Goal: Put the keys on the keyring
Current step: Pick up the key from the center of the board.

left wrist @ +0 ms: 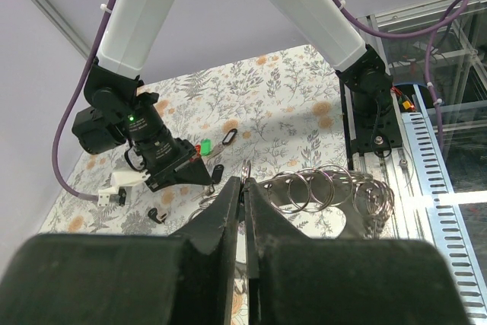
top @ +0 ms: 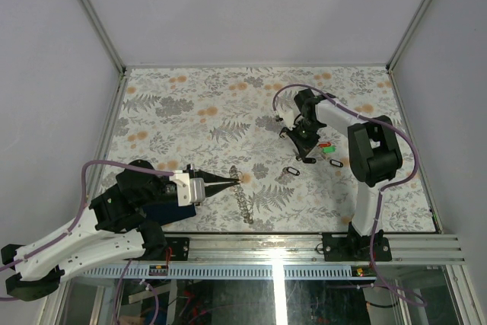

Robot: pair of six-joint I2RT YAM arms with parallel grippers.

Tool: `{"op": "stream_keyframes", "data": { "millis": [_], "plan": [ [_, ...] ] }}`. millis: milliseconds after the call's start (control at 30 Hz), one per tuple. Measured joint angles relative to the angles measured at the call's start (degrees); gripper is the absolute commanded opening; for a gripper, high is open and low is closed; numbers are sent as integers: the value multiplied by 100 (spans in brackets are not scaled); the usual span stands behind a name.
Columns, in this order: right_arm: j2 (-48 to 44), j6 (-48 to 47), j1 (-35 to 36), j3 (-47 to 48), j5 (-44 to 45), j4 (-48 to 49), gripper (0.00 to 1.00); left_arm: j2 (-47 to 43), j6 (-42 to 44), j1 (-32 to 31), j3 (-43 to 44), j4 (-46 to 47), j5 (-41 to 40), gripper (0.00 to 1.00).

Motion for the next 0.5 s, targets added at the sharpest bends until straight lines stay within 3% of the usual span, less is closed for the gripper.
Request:
{"op": "stream_keyframes", "data": {
  "millis": [233, 500],
  "plan": [
    [-533, 345, 0, -105, -341, 177, 0, 44, 4, 0, 7, 9, 4, 0],
    [-2603, 1412, 20, -708, -1266, 800, 0, 372, 393, 2, 254, -90, 63, 0]
  ]
}}
